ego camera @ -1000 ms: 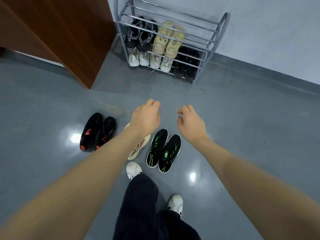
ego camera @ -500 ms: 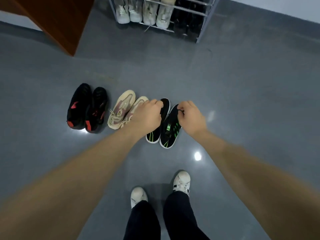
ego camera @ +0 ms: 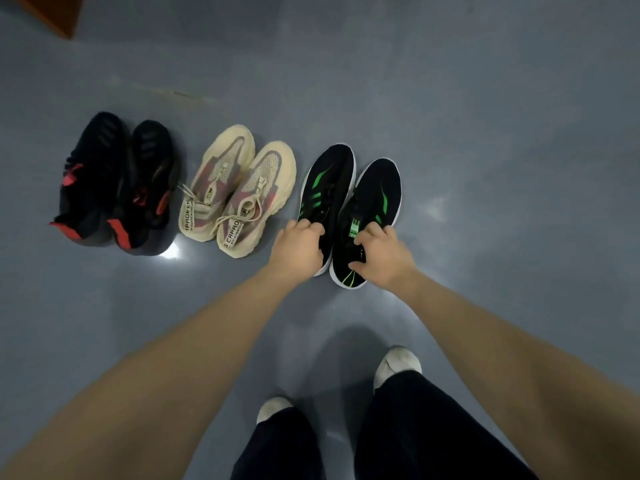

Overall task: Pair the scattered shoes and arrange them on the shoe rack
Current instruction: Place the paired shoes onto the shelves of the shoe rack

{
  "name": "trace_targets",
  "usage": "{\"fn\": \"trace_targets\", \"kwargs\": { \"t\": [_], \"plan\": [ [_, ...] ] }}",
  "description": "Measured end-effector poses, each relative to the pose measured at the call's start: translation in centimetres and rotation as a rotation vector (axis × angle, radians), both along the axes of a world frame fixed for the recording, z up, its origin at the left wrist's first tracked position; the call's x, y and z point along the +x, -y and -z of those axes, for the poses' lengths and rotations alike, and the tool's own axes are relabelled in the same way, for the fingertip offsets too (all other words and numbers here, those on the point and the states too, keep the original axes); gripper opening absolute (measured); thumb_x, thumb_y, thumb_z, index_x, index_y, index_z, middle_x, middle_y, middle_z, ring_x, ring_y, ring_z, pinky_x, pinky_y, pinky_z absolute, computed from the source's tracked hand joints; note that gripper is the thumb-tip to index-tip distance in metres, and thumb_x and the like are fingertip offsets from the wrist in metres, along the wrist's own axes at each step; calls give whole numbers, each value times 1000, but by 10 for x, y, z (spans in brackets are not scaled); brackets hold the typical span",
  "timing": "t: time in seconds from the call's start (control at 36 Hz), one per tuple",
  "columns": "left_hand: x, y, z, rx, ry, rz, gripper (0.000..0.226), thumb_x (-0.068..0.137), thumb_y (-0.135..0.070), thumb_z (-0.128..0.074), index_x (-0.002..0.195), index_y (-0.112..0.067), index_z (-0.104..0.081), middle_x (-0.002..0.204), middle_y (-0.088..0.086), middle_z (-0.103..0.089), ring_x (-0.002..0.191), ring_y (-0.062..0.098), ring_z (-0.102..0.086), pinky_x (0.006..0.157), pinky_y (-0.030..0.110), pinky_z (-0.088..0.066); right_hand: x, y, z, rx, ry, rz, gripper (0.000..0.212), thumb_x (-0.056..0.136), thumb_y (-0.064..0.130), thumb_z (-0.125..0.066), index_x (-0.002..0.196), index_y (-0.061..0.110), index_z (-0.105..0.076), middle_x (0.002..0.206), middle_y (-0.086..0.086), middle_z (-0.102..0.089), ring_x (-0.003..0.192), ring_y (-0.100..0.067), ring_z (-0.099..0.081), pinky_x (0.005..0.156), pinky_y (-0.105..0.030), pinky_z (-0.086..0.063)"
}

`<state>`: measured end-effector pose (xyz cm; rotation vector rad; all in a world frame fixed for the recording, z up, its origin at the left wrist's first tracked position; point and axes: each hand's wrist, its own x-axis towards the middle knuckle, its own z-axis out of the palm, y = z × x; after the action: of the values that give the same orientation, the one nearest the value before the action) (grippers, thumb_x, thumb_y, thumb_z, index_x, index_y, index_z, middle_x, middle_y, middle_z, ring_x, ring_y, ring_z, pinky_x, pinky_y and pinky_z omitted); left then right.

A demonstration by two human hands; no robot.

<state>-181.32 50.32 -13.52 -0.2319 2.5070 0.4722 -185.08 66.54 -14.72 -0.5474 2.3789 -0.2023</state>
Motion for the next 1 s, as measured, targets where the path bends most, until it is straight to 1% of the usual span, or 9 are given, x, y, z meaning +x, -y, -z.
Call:
{"fn": "trace_targets", "kwargs": {
  "t": [0.11, 0.22, 0.33, 0.47, 0.58, 0.67, 0.69, 0.83, 1.0],
  "plan": [
    [-1, -9, 41, -73, 12, 92, 47, 88, -12, -49, 133, -15, -42, 132, 2, -43, 121, 28, -33, 95, 34, -29, -2, -4, 37, 39, -44, -162, 42, 87, 32, -61, 125, 17, -52, 125, -2, -43, 113, -25, -38, 97, -31, -30],
    [-3, -9, 53, -219, 3, 161, 32, 87, -5, -47, 118, -12, -49, 119, 6, -53, 116, 29, -38, 93, 34, -30, -2, -12, 49, -79, -17, -153, 25, 92, 22, -54, 116, 15, -56, 116, -2, -50, 106, -25, -42, 85, -25, -25],
    [-6, -7, 48, -283, -59, 240, 23, 87, -6, -51, 110, -8, -53, 112, 9, -59, 113, 29, -42, 90, 33, -31, -2, -17, 38, -178, 115, -100, 7, 90, 15, -53, 98, 14, -51, 106, -2, -51, 98, -25, -49, 80, -34, -44],
    [-6, -3, 14, -238, -103, 239, 20, 93, -8, -49, 113, -6, -52, 115, 9, -55, 114, 27, -44, 84, 32, -37, 3, -8, 1, -177, 91, -84, 13, 96, 16, -42, 107, 14, -48, 102, -1, -52, 87, -26, -56, 68, -38, -50],
    [-13, -1, -24, -145, -320, 324, 25, 62, -7, -80, 80, -8, -64, 85, 6, -64, 81, 26, -62, 62, 27, -46, -2, -8, -30, -144, 14, 25, 19, 99, 19, -38, 114, 12, -47, 103, -7, -54, 85, -30, -56, 65, -37, -46],
    [-21, -2, -54, -13, -295, 215, 12, 82, 0, -59, 94, -3, -58, 93, 14, -63, 98, 32, -55, 90, 35, -37, -11, -8, -61, -141, -62, 91, 19, 100, 18, -37, 112, 8, -48, 103, -10, -54, 79, -32, -56, 61, -34, -42],
    [-24, -3, -65, -9, -286, 187, 13, 88, -1, -51, 100, -4, -54, 95, 14, -61, 100, 31, -52, 91, 33, -31, -14, -9, -71, -133, -86, 106, 18, 100, 17, -37, 111, 7, -47, 103, -11, -54, 78, -32, -55, 60, -34, -41],
    [-38, -9, -120, -44, -334, 174, 6, 94, -7, -44, 100, -11, -43, 88, 8, -55, 87, 30, -51, 68, 31, -28, -28, -15, -125, -101, -82, 207, 19, 98, 16, -40, 111, 4, -44, 108, -13, -52, 87, -35, -55, 63, -36, -40],
    [-50, -19, -197, 40, -169, 99, 25, 92, -31, -50, 99, -9, -41, 106, 14, -54, 98, 34, -51, 81, 37, -35, -30, -21, -191, -166, 49, 233, 32, 83, 7, -55, 111, 4, -42, 115, -11, -47, 94, -33, -53, 68, -37, -44]
  ]
}}
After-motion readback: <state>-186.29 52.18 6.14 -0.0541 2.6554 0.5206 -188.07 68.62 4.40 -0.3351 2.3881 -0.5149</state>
